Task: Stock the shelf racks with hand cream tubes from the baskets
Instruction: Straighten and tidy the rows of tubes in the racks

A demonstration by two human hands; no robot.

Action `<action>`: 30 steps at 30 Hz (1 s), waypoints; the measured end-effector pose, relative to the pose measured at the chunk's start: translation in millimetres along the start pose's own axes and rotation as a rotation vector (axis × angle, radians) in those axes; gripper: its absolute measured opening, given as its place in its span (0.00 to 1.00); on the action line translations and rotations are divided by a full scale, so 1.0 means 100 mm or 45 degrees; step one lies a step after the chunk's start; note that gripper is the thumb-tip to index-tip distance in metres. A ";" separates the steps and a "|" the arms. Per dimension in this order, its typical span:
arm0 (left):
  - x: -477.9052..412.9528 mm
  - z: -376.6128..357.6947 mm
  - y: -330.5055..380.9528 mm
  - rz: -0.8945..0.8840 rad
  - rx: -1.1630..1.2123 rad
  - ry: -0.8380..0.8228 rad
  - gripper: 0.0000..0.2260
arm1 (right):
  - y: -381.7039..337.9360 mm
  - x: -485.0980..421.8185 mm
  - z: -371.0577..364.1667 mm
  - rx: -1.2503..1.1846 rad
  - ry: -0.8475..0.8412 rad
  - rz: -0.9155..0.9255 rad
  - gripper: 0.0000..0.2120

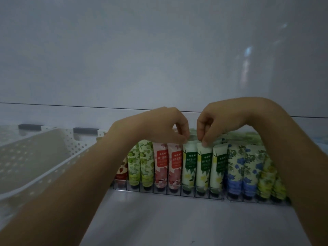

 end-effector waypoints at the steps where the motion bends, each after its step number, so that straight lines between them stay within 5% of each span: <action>1: 0.00 0.00 0.00 0.003 -0.005 0.000 0.03 | 0.00 -0.01 0.00 -0.002 0.007 0.002 0.05; 22: -0.05 -0.06 -0.06 -0.009 0.005 -0.043 0.03 | 0.18 0.09 0.02 -0.024 -0.095 -0.057 0.04; 30: -0.03 -0.02 -0.13 0.060 -0.039 0.131 0.07 | 0.16 0.03 0.08 -0.097 0.258 0.111 0.02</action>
Point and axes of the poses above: each hand's wrist, its own x-axis away from the middle knuckle, its own z-axis out of the back of the hand, y = z × x, the point moved 2 cm from there along -x, towards the middle knuckle, and after that the axes turned 12 degrees about -y, right-handed, at the moved point
